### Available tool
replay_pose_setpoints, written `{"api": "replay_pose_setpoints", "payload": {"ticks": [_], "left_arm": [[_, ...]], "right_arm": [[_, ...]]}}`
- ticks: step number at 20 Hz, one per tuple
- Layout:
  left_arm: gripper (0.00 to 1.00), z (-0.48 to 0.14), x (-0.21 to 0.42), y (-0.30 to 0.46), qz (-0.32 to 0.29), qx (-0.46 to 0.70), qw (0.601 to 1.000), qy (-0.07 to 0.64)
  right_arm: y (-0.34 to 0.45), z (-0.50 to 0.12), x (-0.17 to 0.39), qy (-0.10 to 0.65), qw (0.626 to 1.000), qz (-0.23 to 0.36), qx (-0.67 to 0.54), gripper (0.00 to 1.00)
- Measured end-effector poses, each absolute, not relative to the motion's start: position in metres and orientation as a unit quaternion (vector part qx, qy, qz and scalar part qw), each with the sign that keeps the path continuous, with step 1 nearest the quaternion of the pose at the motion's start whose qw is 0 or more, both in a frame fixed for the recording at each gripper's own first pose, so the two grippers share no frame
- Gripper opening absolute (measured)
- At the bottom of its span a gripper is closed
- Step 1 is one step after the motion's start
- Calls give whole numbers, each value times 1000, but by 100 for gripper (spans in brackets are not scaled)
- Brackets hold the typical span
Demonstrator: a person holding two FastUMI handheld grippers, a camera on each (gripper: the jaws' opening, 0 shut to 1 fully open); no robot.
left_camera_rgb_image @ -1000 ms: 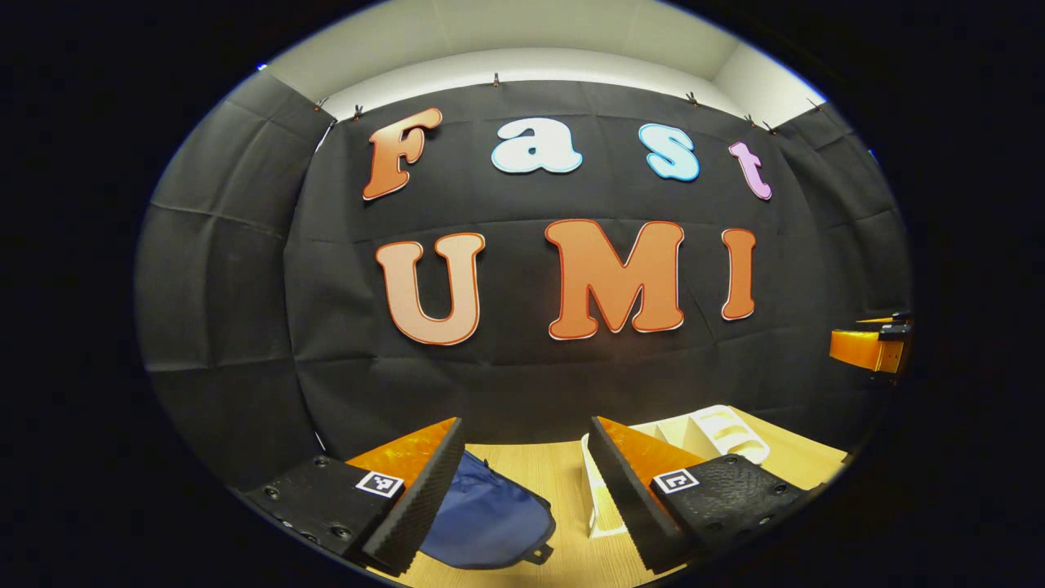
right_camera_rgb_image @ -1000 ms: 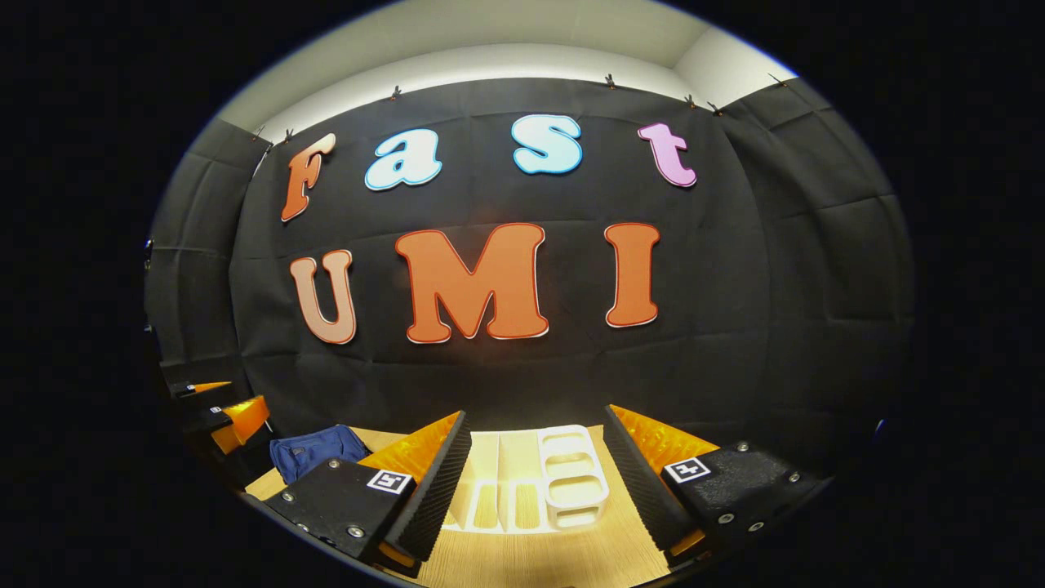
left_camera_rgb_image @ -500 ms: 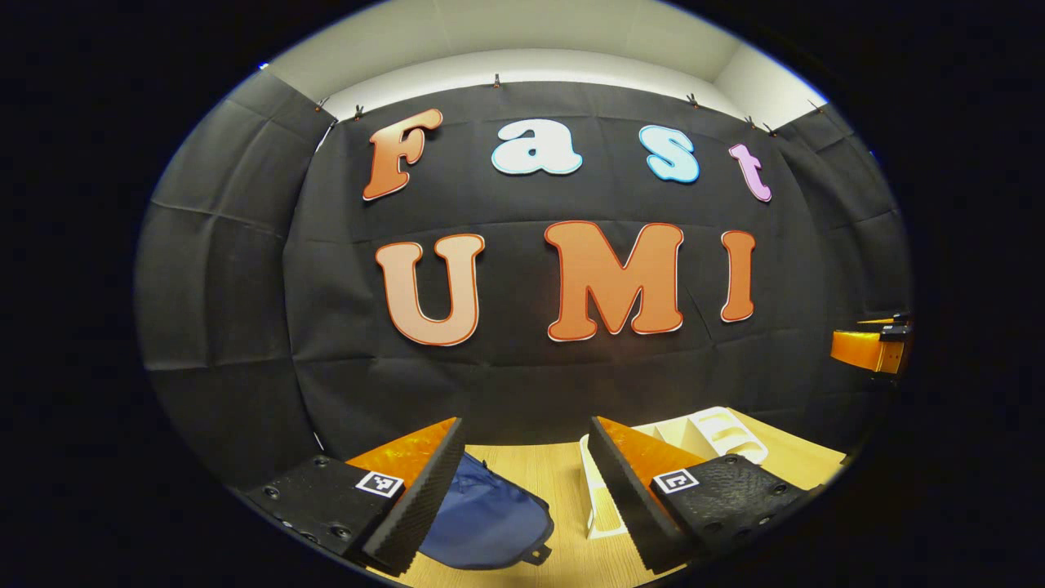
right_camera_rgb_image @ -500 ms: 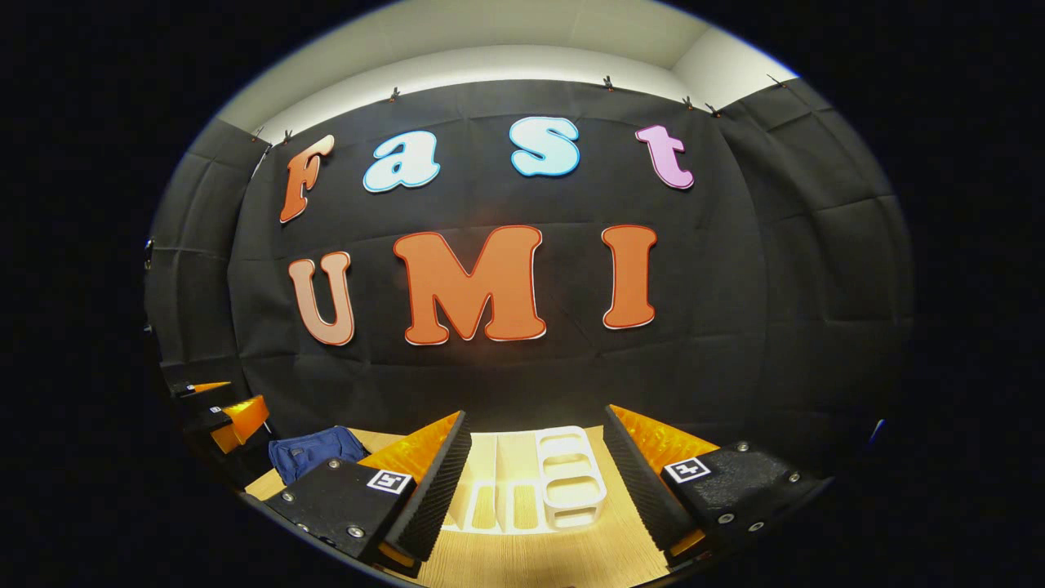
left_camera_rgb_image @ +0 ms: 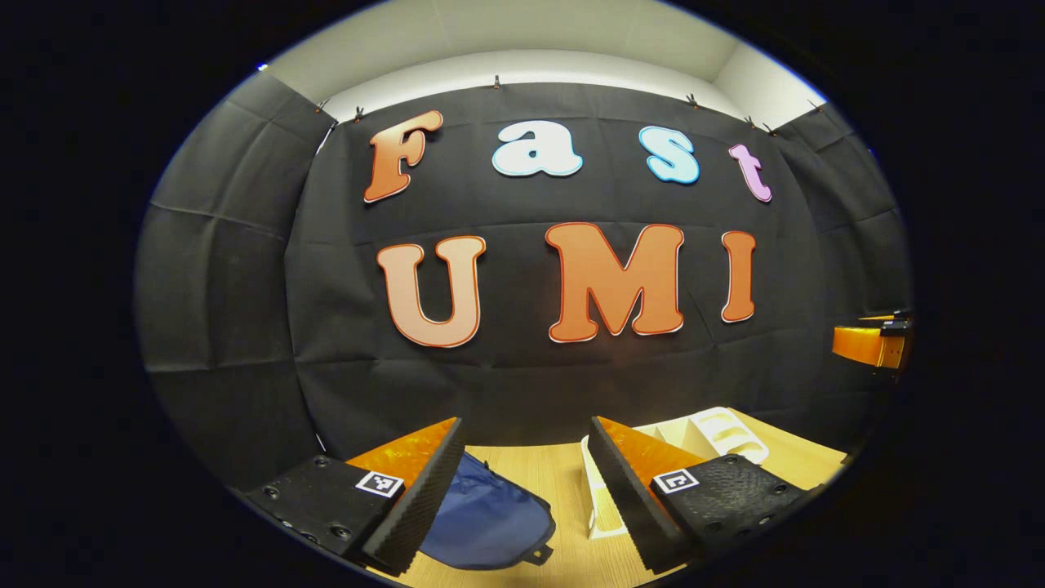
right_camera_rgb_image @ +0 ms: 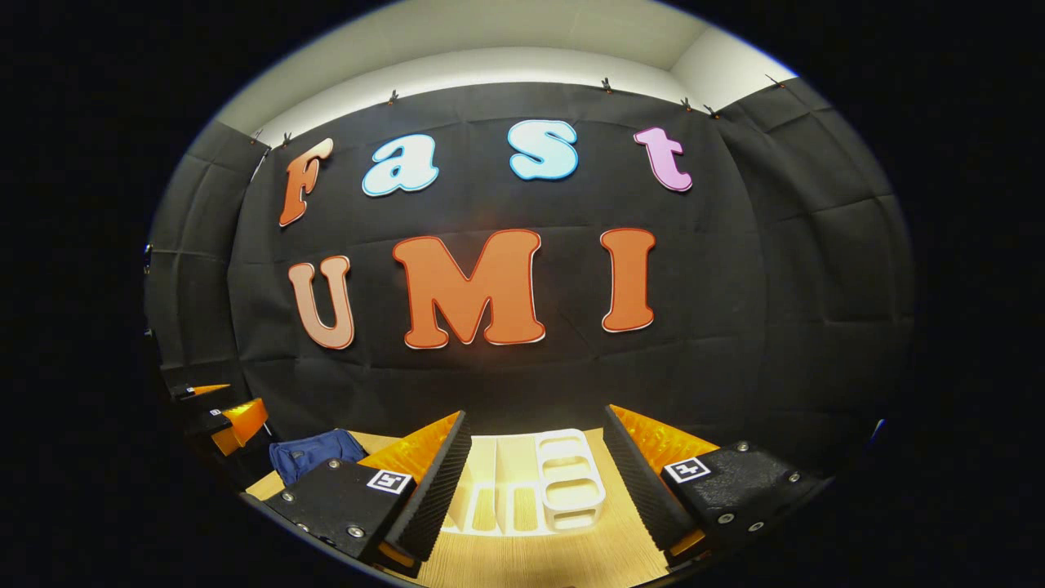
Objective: Open the schoolbag, grab two books from the bookshelf and put them into the schoolbag.
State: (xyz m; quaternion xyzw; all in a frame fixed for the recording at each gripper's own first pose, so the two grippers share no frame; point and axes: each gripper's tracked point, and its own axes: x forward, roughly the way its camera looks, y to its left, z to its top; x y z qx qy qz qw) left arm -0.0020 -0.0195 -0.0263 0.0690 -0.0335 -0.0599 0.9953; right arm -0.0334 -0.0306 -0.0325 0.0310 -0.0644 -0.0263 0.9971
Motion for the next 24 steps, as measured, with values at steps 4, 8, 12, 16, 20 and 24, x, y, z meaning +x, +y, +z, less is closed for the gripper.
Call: {"api": "replay_pose_setpoints", "payload": {"ticks": [4, 8, 12, 16, 20, 24], "left_arm": [[95, -25, -4, -23, -63, 70, 995, -35], [95, -25, -3, -24, -63, 69, 995, -35], [99, -24, -3, -26, -64, 69, 995, -37], [95, -24, -2, -26, -65, 71, 995, -37], [95, -24, 1, -27, -64, 71, 995, -37], [95, -21, 2, -27, -64, 70, 995, -41]], "right_arm": [[-29, -32, -33, -65, 997, -24, 30, 96], [-31, -31, -34, -66, 997, -25, 32, 96], [-33, -31, -35, -67, 997, -28, 34, 100], [-33, -31, -35, -68, 997, -29, 34, 96], [-33, -32, -33, -68, 997, -30, 35, 96], [-34, -33, -31, -66, 997, -31, 35, 100]]}}
